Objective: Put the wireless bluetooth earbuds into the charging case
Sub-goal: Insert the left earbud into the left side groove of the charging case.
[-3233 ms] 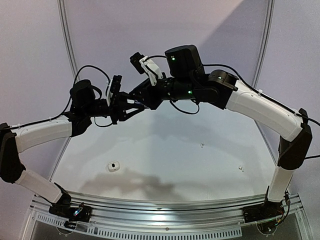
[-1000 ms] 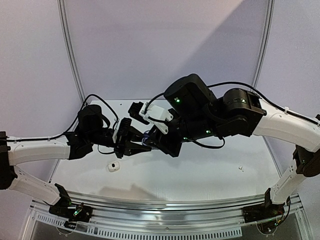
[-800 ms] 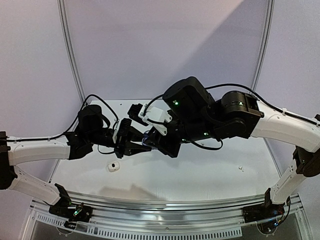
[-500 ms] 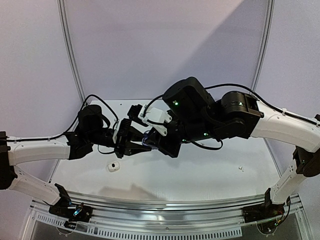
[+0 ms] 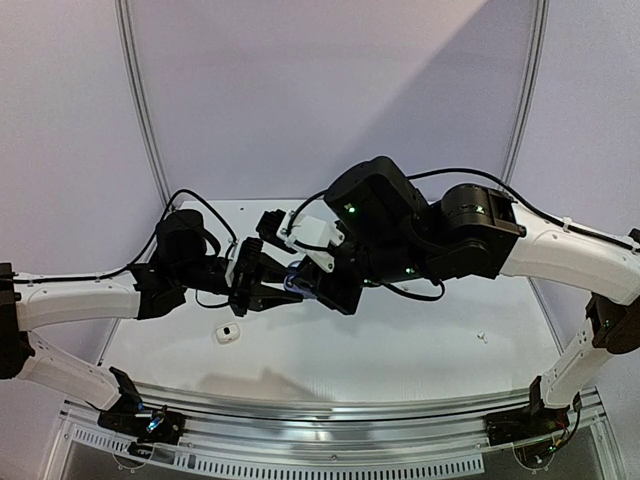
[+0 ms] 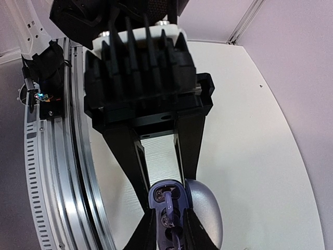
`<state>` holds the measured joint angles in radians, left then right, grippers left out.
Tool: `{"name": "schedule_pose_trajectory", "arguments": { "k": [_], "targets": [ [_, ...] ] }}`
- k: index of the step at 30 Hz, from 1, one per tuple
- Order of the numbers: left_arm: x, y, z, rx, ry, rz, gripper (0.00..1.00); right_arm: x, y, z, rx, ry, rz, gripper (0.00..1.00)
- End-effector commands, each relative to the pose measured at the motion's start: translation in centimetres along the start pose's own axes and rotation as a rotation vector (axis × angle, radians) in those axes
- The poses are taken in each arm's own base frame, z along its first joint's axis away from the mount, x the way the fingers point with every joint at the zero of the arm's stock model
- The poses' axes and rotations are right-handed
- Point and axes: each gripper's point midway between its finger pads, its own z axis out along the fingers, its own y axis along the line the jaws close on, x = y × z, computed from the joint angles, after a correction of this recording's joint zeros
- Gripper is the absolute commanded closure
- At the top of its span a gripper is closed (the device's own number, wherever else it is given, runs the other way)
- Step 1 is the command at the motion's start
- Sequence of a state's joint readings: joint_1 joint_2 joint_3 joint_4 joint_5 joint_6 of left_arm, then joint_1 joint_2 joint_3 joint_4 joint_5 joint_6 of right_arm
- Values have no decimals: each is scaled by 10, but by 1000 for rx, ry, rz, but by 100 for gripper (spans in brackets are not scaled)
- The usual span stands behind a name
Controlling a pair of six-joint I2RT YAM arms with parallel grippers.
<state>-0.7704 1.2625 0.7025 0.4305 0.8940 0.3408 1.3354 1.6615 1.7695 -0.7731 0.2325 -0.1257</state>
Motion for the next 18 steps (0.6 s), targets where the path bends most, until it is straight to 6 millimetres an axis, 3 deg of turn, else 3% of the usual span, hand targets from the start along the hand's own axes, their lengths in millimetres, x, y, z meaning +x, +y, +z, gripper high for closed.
{"name": "schedule_pose_trajectory", "arguments": {
  "k": [1, 14, 18],
  "targets": [
    [-2, -6, 2, 26, -9, 9, 100, 3, 2, 4, 14, 6, -18, 82],
    [-2, -8, 2, 31, -11, 10, 100, 5, -1, 13, 26, 17, -30, 82],
    [-2, -8, 2, 31, -11, 11, 100, 8, 0, 17, 20, 30, -37, 86]
  ]
}}
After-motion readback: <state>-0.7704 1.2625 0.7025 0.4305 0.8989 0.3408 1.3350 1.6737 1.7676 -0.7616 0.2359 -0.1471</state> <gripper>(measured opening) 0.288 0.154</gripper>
